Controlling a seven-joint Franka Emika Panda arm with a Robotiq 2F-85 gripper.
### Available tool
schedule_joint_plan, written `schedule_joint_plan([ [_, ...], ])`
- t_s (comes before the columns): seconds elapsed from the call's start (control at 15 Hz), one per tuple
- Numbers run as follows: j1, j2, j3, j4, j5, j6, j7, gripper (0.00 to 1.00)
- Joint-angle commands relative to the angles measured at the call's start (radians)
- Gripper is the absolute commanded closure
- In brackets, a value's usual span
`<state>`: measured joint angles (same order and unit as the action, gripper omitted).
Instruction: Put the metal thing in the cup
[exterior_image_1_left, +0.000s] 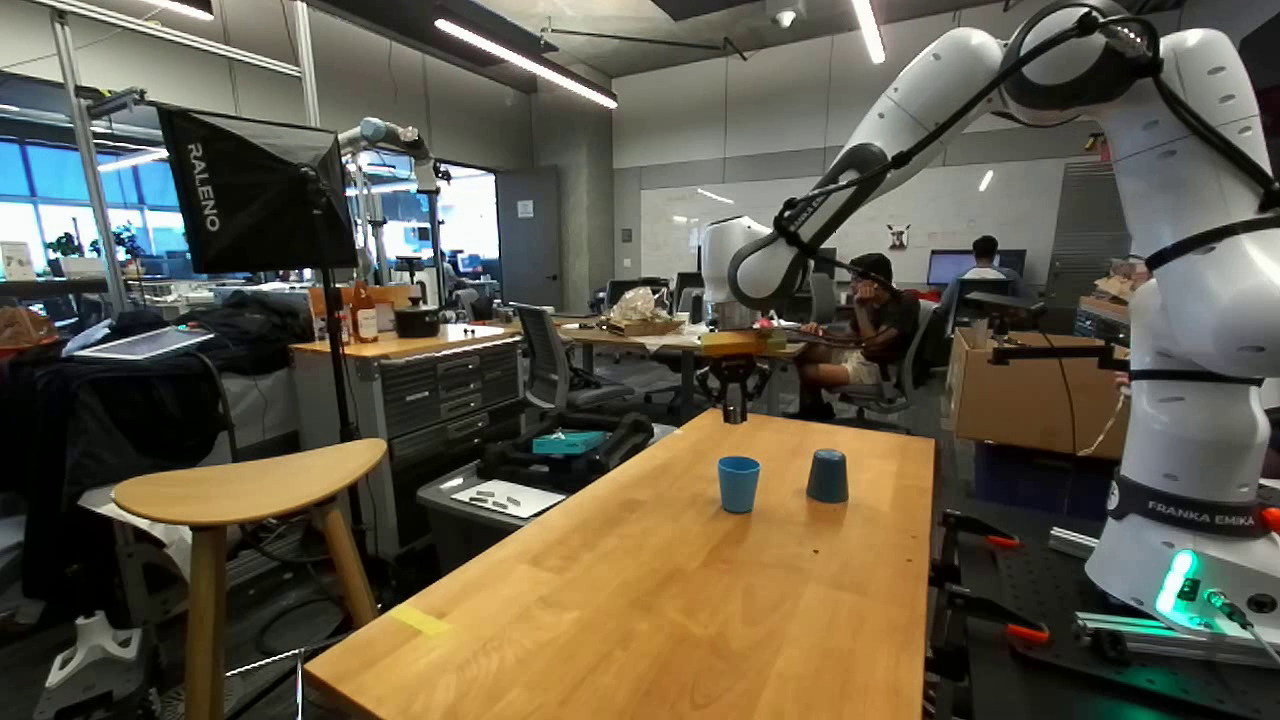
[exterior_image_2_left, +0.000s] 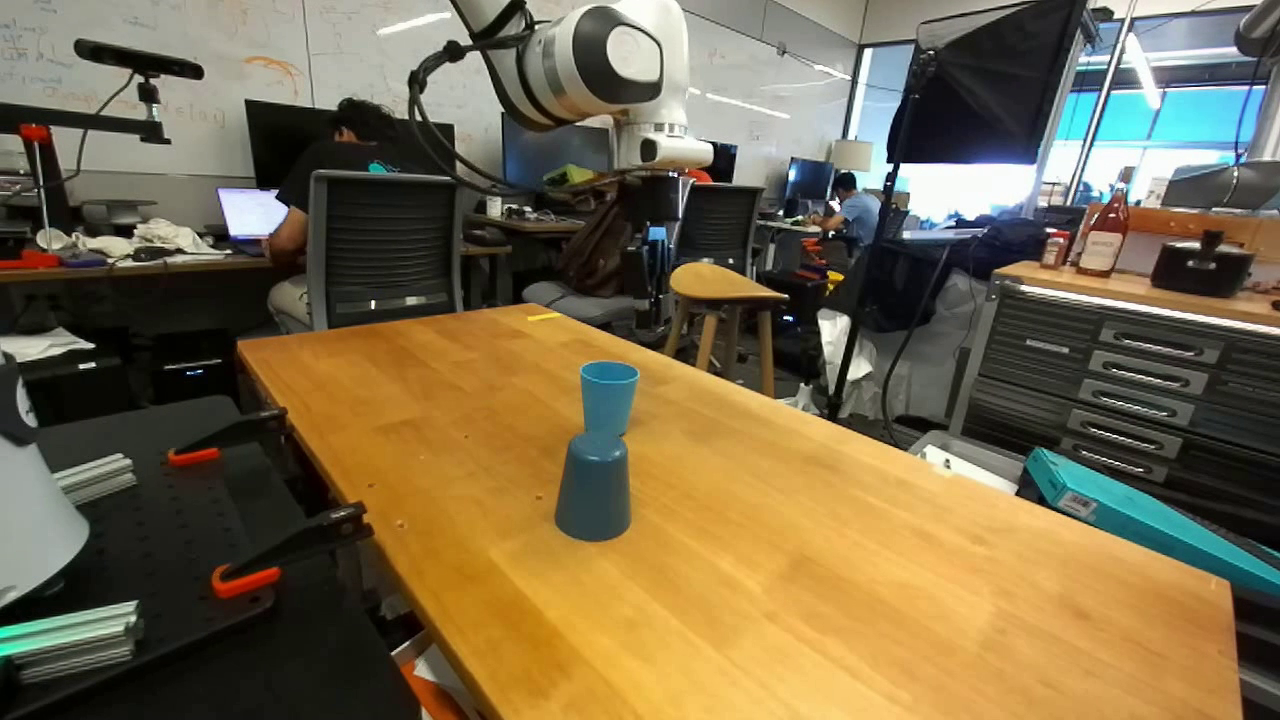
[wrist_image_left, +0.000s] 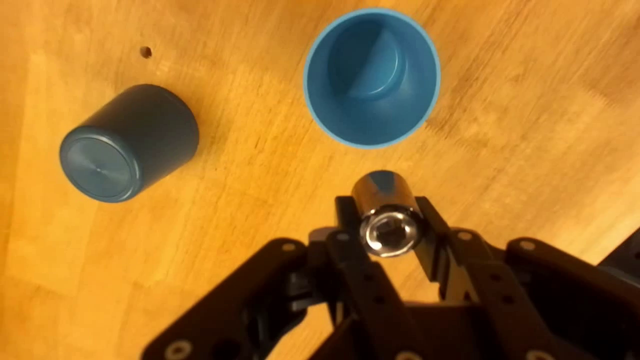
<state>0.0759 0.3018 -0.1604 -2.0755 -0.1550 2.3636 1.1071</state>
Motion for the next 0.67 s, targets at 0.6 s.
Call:
schedule_joint_plan([
  [0.6, 0.038, 0.035, 0.022, -0.086, -0.105, 0.028, 0.095, 0.90],
])
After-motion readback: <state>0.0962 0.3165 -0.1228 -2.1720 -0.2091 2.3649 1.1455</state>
